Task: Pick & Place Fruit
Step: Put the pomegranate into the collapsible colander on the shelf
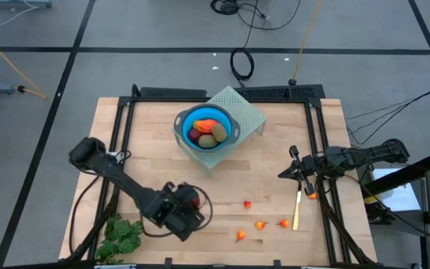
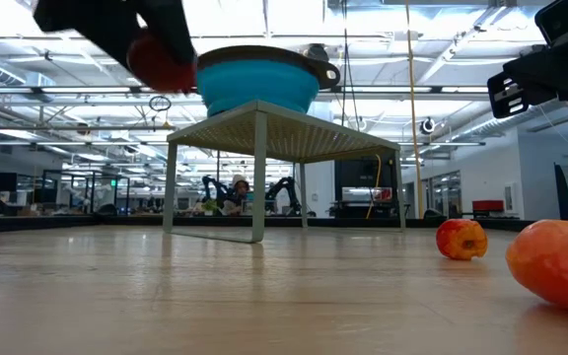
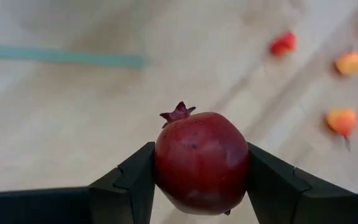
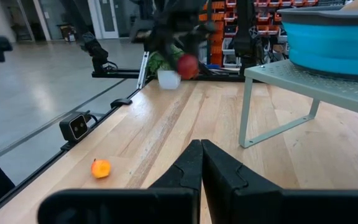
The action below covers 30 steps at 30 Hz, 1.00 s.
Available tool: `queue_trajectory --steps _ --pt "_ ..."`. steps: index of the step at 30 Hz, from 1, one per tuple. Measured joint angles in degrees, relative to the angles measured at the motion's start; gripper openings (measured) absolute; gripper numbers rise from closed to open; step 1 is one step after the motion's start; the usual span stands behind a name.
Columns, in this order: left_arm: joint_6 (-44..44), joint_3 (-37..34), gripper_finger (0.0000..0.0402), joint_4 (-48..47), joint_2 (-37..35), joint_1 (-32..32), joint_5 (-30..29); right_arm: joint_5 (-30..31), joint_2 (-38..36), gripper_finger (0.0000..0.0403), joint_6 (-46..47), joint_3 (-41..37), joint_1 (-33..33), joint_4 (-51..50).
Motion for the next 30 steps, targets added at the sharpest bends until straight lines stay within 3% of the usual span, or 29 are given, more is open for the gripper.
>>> queue_trajectory --steps 6,14,30 --pt "-5.3 0.0 0.0200 -11.8 -7.6 -1.6 -9.4 0.0 0.0 0.0000 0.0 0.0 0.0 0.4" --pt "-5.9 0.0 0.0200 -19.3 -15.8 -0.6 -17.6 0.2 0.0 0.0000 0.0 0.0 0.0 0.9" --pt "-4.7 0.0 0.0200 -20.3 -26.9 0.0 -42.5 0.2 0.0 0.0000 0.0 0.0 0.0 0.9"
